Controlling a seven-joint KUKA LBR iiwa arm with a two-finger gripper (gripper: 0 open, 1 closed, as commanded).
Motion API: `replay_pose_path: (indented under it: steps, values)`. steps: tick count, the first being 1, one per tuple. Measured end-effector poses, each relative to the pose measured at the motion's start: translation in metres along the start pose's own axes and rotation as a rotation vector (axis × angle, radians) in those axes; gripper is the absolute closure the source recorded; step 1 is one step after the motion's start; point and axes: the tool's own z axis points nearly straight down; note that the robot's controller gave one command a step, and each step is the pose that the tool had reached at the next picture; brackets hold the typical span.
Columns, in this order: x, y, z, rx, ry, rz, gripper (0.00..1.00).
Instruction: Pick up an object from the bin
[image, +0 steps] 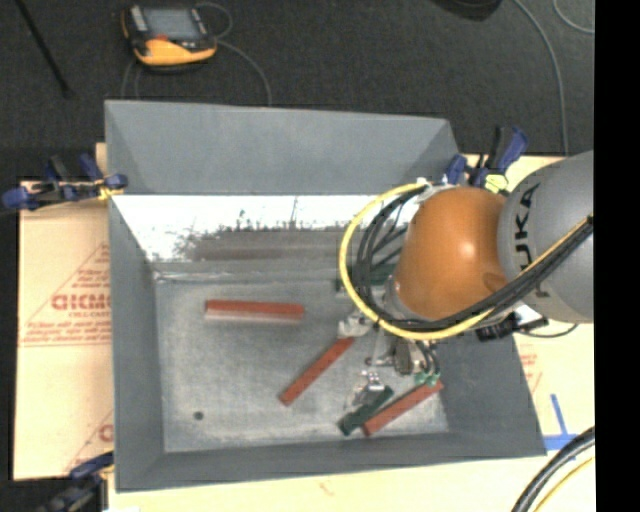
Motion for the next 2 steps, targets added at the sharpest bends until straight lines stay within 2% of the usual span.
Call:
replay_pose_path:
  steps: [1,2]
  values:
    - [-0.036,-0.003,0.041,0.003,0.009,-0.082,0.00]
    - [-0.031,0.001,0.074,0.002,0.006,-0.328,0.00]
